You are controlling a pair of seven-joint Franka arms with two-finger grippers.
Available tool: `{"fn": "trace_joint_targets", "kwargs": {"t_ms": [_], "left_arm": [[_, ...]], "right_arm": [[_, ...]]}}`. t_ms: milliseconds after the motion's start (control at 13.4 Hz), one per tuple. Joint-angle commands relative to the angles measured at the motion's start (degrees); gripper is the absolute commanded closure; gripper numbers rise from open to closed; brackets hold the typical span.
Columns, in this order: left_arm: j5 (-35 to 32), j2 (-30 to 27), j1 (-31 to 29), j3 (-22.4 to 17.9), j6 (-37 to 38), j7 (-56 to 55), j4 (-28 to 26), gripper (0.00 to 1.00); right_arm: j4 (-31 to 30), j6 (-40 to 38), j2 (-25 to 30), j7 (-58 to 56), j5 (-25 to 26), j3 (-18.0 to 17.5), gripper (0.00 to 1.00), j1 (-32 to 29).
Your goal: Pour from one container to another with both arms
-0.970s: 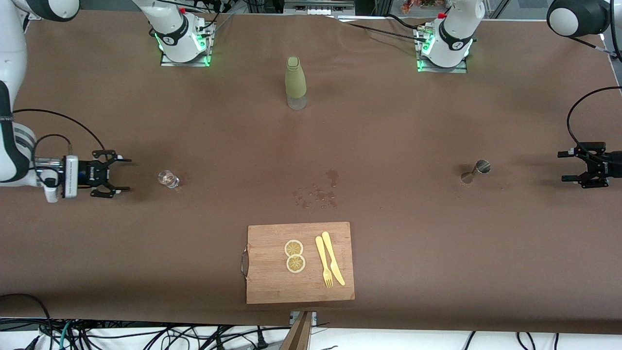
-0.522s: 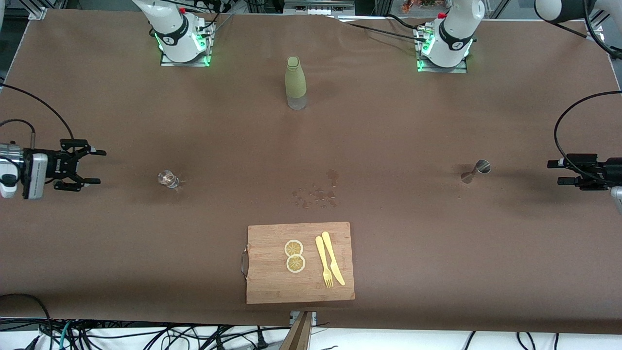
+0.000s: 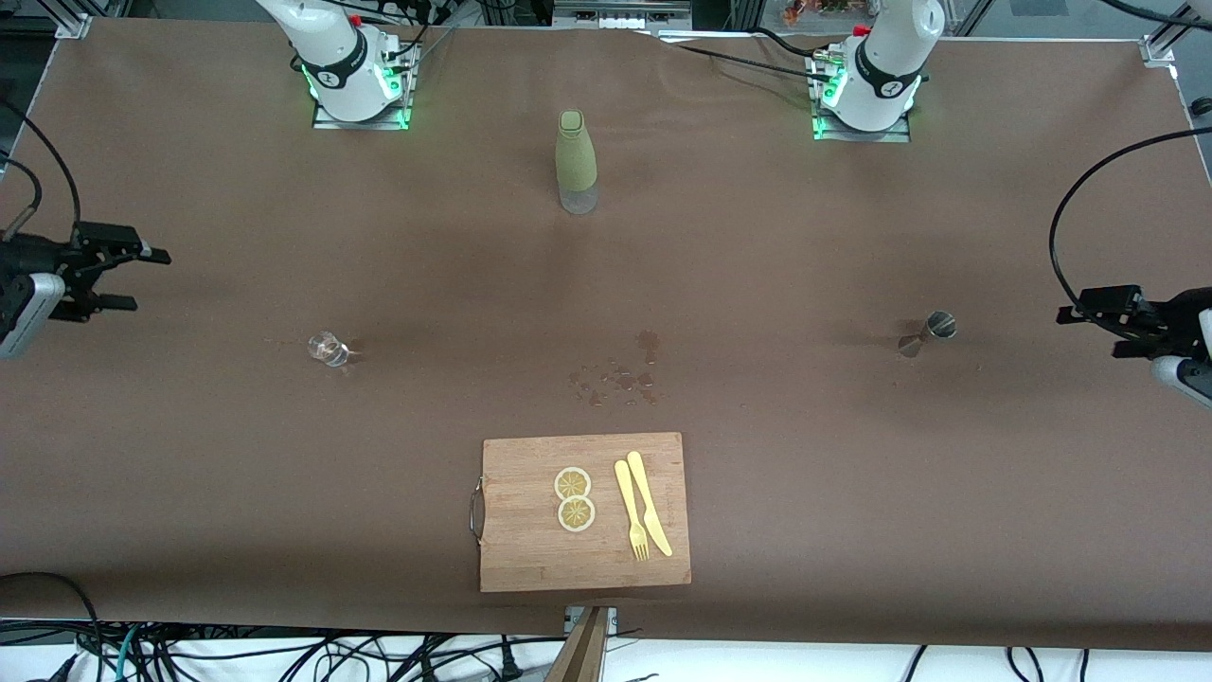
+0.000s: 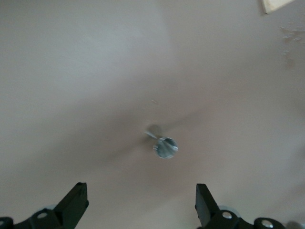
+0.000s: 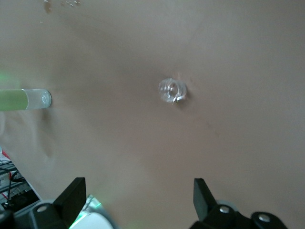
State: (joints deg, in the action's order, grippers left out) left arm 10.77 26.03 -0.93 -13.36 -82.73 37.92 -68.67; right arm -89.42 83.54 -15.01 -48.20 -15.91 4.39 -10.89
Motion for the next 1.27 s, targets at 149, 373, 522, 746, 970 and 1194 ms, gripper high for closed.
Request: {"fn": "trace_joint_targets", "kwargs": {"t_ms": [149, 373, 522, 746, 970, 1194], "left_arm": [[-4.1, -7.8, 0.1, 0.8, -6.7, -1.1, -1.4, 0.0], [-4.7, -11.3, 0.2, 4.3, -7.1, -17.0, -5.3, 0.0], [-5.7, -12.3, 0.2, 8.0, -6.3, -29.3, -5.7, 0.0], [-6.7, -13.9, 0.1, 11.1, -5.7, -31.4, -8.0, 0.0], [-8.0, -15.6, 0.2, 12.7, -4.9, -37.5, -9.0, 0.0], [-8.0, -18.5, 0.1, 13.5, -4.5, -43.2, -12.3, 0.0]], "right_arm": [[1.4, -3.5, 5.0, 17.1, 8.7, -1.1, 0.0, 2.9], [-3.3, -1.0, 8.9, 33.8, 12.5, -1.3, 0.0, 7.1], [-5.3, 0.6, 10.5, 40.2, 16.8, -1.7, 0.0, 9.7], [-7.7, 1.8, 14.8, 44.3, 18.9, -2.8, 0.0, 10.4], [-11.0, 5.1, 18.6, 44.6, 17.9, -2.8, 0.0, 10.4], [-13.4, 13.1, 19.1, 44.2, 17.7, -2.6, 0.0, 10.1]]}}
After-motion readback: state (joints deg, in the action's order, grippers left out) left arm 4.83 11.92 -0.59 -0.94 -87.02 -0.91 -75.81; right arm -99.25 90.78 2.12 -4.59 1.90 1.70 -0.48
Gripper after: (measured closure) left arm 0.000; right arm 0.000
